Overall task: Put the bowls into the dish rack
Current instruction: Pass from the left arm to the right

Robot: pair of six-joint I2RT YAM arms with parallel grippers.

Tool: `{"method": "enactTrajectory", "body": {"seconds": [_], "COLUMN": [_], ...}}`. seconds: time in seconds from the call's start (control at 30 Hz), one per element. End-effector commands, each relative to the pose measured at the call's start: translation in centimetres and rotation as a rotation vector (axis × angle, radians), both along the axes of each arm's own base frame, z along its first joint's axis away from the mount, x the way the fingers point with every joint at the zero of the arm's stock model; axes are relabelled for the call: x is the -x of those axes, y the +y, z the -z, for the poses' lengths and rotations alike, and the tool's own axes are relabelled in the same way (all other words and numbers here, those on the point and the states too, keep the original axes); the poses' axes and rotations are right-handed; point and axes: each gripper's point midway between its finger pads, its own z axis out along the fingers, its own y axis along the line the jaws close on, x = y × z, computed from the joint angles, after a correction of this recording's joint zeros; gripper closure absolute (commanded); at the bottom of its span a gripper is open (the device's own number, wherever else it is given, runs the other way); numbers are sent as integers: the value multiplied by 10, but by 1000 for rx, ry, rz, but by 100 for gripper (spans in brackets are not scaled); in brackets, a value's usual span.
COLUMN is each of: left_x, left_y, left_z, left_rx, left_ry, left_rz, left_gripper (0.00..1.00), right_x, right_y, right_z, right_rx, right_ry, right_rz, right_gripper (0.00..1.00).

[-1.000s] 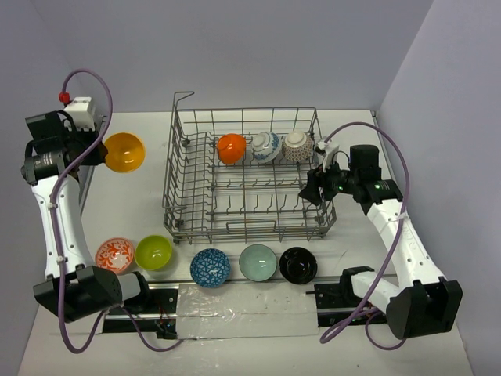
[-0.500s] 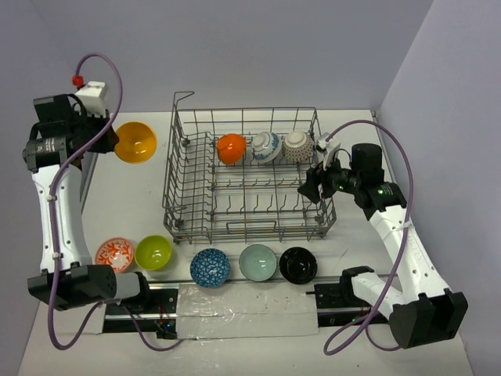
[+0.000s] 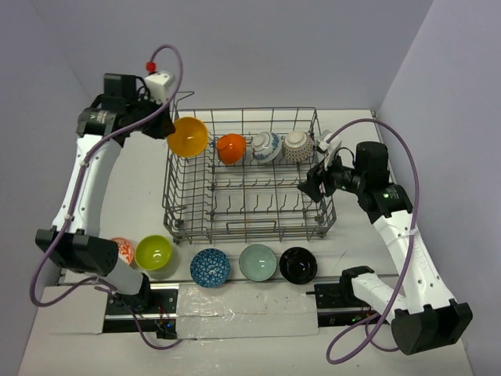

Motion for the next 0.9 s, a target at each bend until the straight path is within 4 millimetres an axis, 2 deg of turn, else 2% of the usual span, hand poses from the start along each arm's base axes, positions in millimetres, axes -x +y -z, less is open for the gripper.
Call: {"method": "enactTrajectory", "body": {"seconds": [0.0,0.03,0.1,0.13,0.2,0.27,0.37,0.57,0.73,0.87], "left_x": [-1,-3,0,0,2,6,14,31,40,43], "left_y": [-45,-50,-71,-77,-90,-100,-118,-148,-168,-178], "left_z": [-15,-17,-7,-9,1,11,28,50,63,73], "left_rx": [24,21,6,8,1,0,-10,-24,-44,-75], "left_ry": [-28,-34,0,-1,24,50,94,164,209,230], "left_rz": [95,105,155,172,208,244,310,430,519,570], "left_gripper": [100,100,100,100,100,100,100,100,100,100], "right_x": [1,3,4,4,2,3,4,6,7,10], "right_y": [9,11,15,20,25,36,53,88,105,117], "right_z": [-54,-58,-67,-70,-81,-78,-85,-78,-64,-62], "right_rx": [-2,1,15,19,37,63,90,138,183,176], "right_ry": [-176,-187,-221,-230,-263,-257,-276,-299,-309,-307], "right_rz": [-83,-102,-130,-149,-165,-223,-298,-406,-460,-500], "right_gripper": [24,24,24,24,24,23,23,22,22,22]}}
